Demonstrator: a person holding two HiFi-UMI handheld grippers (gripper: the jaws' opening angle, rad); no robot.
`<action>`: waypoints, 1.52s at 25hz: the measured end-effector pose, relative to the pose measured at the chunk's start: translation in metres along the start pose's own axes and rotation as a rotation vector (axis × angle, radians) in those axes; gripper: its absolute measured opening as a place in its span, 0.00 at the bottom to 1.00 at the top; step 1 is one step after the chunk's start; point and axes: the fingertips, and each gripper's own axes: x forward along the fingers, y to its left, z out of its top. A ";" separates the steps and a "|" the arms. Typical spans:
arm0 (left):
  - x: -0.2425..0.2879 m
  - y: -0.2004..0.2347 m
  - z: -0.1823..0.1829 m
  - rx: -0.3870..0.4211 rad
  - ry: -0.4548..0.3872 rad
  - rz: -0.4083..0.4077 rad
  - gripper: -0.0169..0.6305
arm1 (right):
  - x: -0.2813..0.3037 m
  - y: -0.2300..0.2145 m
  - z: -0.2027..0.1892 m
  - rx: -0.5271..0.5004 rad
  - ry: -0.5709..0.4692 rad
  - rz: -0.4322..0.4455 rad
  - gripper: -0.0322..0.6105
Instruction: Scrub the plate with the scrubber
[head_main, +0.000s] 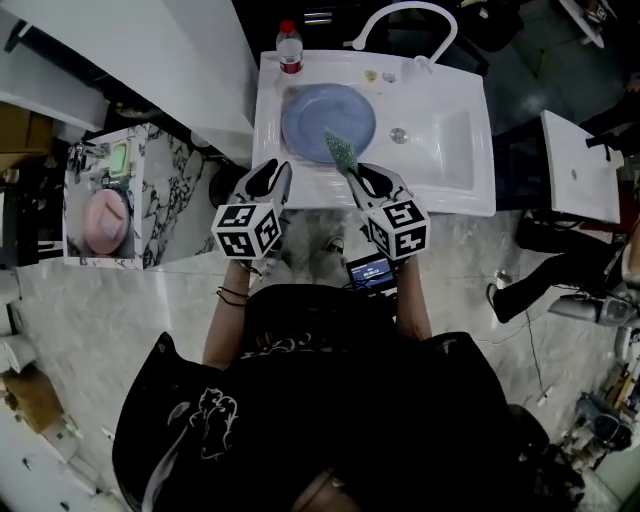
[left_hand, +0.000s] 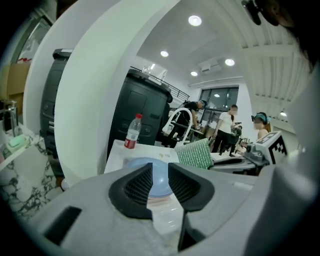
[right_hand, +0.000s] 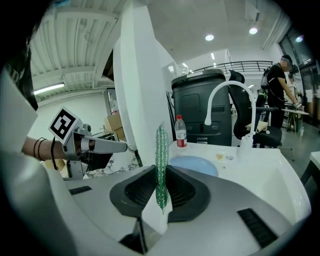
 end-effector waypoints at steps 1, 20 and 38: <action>-0.002 -0.004 0.003 0.029 -0.011 -0.015 0.19 | -0.001 0.003 -0.001 0.014 -0.008 -0.007 0.15; -0.148 0.044 -0.018 0.284 0.006 -0.309 0.19 | 0.003 0.178 -0.030 0.150 -0.054 -0.232 0.15; -0.185 0.025 -0.035 0.267 0.002 -0.352 0.19 | -0.050 0.222 -0.037 0.137 -0.057 -0.294 0.15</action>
